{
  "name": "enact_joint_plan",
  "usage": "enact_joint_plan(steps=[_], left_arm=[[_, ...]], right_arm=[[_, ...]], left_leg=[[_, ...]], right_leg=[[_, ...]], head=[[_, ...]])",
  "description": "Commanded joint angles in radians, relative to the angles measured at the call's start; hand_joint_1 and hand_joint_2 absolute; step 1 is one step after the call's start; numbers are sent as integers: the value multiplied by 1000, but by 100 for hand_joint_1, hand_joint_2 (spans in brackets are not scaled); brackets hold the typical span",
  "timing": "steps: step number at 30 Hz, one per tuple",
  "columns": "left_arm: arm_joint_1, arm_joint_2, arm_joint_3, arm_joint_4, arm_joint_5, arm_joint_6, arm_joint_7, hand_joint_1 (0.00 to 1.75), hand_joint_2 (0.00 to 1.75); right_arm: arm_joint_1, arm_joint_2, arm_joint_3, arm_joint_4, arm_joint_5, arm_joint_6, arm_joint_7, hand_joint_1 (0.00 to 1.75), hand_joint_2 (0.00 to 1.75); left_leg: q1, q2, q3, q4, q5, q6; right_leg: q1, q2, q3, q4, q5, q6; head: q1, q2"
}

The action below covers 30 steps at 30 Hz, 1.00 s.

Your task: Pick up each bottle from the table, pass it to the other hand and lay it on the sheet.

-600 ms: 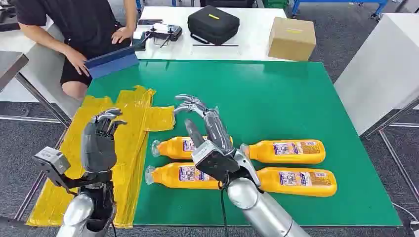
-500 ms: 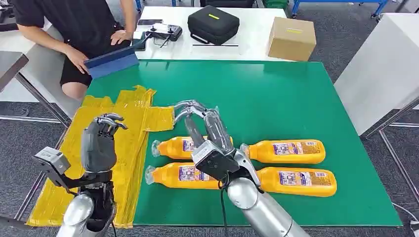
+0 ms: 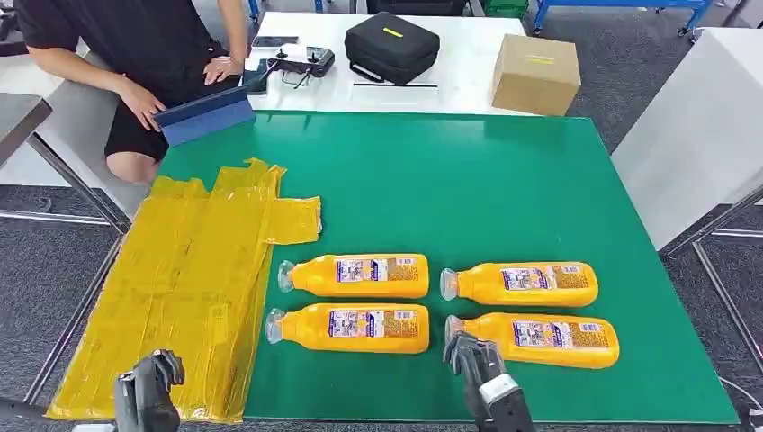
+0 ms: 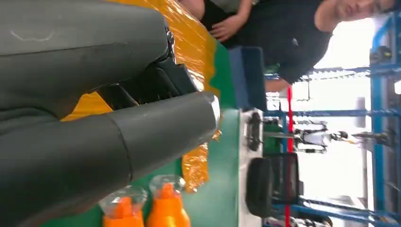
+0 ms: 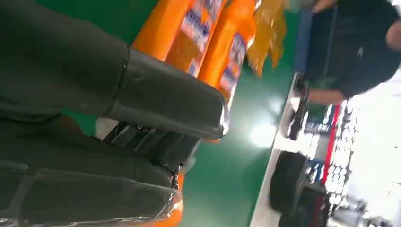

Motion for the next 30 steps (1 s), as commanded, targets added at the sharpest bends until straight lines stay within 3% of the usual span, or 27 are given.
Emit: enact_joint_plan(steps=[1,7,13,19,30], left_arm=[[9,-41,38,-33,73,4,64,0,0],[-5,-41,47,-40,81,21,73,0,0],[-25,-41,53,-43,55,23,87,0,0],[-19,-41,53,-49,55,16,95,0,0],[20,-41,77,-42,-8,-64,116,0,0]], right_arm=[[-10,76,-122,-55,21,71,53,0,0],[-24,103,-157,-75,49,89,63,0,0],[-34,129,-191,-89,82,111,72,0,0],[-37,125,-191,-93,126,114,79,0,0],[-31,79,-235,-228,240,228,148,0,0]], left_leg=[[1,4,3,1,-1,-6],[2,1,7,0,0,-5],[1,0,6,0,1,-3],[1,1,8,0,0,-4],[0,0,6,0,1,-2]], right_leg=[[1,3,2,1,0,-4],[1,1,-2,0,0,-3],[1,0,7,0,0,-2],[1,0,8,0,0,-3],[0,0,7,0,0,-2]], head=[[0,0],[0,0],[0,0],[0,0],[0,0]])
